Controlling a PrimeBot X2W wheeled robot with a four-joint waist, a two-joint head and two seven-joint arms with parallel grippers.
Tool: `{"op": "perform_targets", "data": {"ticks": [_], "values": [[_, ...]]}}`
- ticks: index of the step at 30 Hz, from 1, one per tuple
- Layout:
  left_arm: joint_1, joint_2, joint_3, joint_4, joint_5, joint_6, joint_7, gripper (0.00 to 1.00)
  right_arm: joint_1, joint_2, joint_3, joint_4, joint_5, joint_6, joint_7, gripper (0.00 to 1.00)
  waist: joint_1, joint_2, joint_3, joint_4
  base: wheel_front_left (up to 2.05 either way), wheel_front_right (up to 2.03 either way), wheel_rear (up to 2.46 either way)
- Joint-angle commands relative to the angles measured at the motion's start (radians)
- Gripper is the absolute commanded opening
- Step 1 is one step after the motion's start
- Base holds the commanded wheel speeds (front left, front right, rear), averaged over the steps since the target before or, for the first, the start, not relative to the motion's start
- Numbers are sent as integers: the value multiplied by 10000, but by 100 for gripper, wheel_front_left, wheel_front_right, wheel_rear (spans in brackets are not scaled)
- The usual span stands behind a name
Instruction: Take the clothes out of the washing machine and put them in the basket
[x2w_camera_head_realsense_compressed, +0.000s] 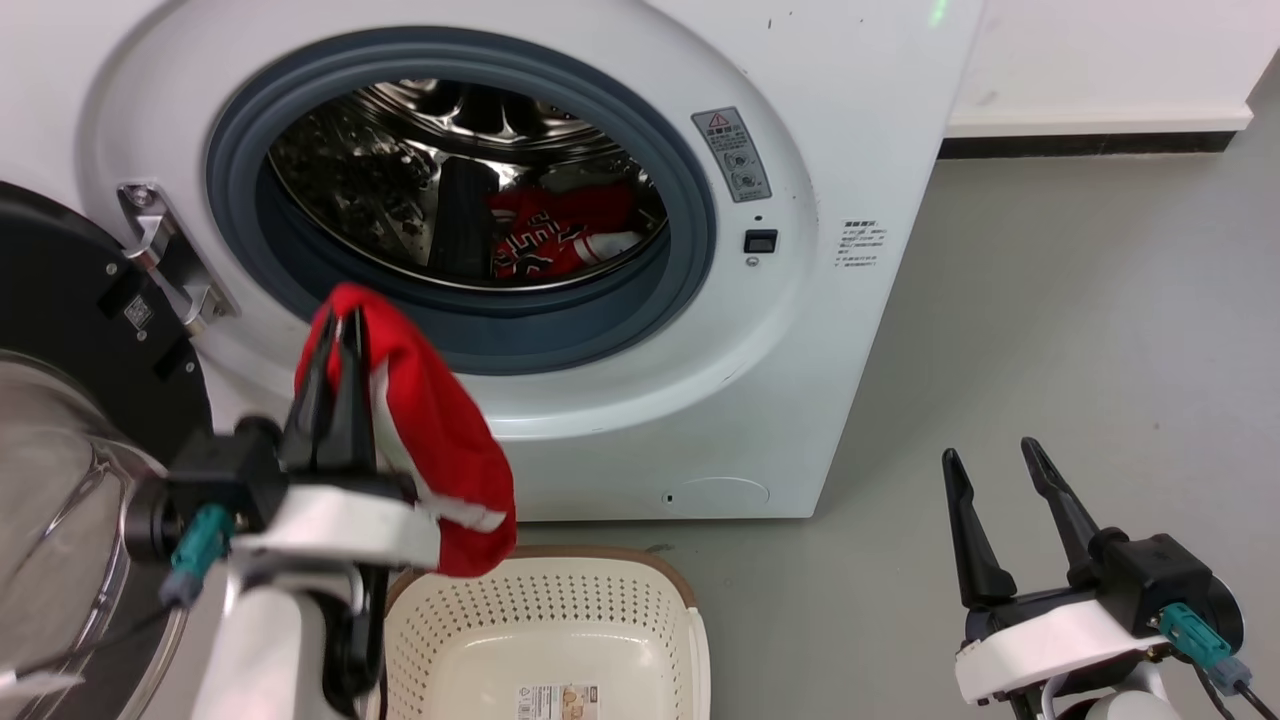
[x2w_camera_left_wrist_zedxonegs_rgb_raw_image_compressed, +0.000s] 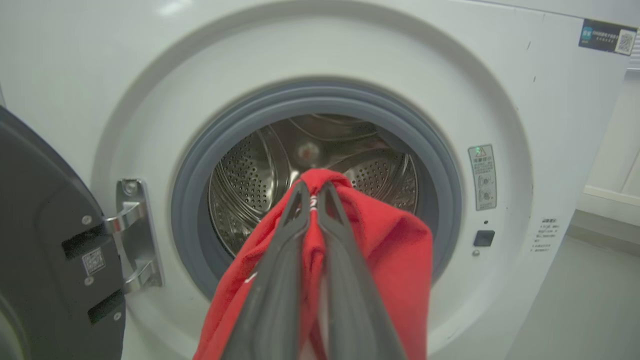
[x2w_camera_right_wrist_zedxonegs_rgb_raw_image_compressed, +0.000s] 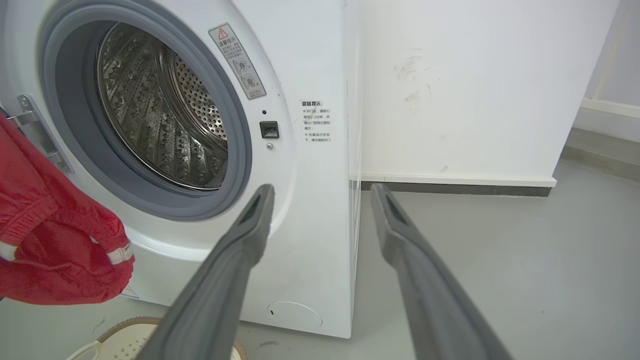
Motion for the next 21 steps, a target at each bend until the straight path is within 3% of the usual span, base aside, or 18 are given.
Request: {"op": "perform_targets", "data": {"ticks": [1,6,11,21], "values": [[652,-107,-22,-301,-115,130,141,0,13,5,-2,-66,79,-3,12,100,2,0,114,65,0,0,0],[1963,-254,-50,-225,-388,392,403,0,-184,5,72,-116,99,-3,-9,100,2,0,518,227,0,0,0],[2610,-398,-213,734,-597,529,271,0,-502,5,206,-194,-9,-3,-8,100,2,0,1095,357,0,0,0],[1157,-497,-332,3760,-850,483,-358,0,-1541,4,679,-306,-52,-5,-6,100,2,0,3187,33,0,0,0]]}}
